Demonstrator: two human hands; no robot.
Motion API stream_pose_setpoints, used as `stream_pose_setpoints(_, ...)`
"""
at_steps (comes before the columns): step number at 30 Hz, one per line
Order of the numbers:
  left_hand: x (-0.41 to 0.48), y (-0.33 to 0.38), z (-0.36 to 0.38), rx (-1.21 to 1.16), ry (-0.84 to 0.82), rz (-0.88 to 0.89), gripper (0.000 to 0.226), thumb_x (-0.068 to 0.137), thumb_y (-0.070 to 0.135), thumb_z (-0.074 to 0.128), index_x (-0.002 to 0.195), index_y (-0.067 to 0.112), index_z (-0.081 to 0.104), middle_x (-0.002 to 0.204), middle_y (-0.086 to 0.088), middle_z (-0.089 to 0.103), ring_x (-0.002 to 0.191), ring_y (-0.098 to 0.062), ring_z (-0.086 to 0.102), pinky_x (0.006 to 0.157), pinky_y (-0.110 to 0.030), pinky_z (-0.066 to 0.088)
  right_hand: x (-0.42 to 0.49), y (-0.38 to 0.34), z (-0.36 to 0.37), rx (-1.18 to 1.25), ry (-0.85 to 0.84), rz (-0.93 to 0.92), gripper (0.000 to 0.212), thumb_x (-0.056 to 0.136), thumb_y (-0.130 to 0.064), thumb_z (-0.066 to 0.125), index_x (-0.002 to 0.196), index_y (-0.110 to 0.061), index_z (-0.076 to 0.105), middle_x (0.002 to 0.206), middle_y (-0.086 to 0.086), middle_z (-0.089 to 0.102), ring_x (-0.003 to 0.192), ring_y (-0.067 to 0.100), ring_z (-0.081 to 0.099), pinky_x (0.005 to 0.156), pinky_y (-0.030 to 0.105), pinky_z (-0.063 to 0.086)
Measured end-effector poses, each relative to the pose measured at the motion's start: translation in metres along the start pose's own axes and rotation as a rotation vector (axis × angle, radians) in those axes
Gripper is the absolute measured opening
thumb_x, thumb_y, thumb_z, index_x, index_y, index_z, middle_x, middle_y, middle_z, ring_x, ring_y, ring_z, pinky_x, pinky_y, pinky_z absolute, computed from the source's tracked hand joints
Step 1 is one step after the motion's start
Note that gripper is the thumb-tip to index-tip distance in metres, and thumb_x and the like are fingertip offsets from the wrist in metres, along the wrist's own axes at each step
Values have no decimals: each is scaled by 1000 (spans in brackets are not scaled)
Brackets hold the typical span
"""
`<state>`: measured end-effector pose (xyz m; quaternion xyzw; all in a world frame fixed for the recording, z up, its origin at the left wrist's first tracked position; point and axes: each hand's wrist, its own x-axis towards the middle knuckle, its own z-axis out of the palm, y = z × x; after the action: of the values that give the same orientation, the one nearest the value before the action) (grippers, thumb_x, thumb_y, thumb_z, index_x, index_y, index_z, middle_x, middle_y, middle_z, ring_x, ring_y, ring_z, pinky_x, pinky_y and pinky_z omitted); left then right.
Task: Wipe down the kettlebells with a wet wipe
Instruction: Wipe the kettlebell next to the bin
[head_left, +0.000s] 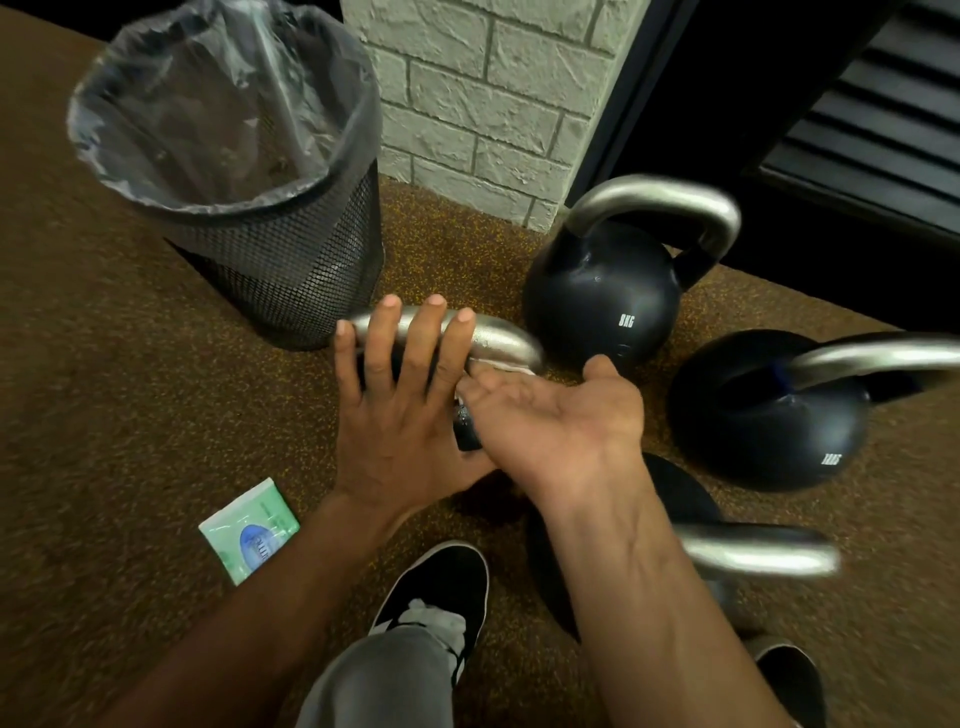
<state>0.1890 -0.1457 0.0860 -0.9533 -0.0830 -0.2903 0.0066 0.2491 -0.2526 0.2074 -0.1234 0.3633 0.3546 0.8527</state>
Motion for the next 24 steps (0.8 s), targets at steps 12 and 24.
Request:
stream_pose_setpoints(12, 0, 2, 0, 0, 19, -15, 73, 99, 60, 35, 153, 11, 38, 156, -15, 38, 146, -42, 30, 117, -68, 23, -25, 1, -29, -58, -34, -59, 101, 91, -75, 34, 143, 11, 40, 141, 35, 51, 141, 40, 42, 120, 54, 22)
stream_pose_setpoints(24, -5, -7, -39, -163, -149, -27, 90, 92, 54, 56, 161, 10, 21, 167, -21, 16, 155, -41, 13, 121, -65, 17, -23, 2, -36, -168, -43, -56, 107, 85, -82, 33, 143, 7, 43, 143, 31, 51, 143, 37, 41, 116, 58, 24)
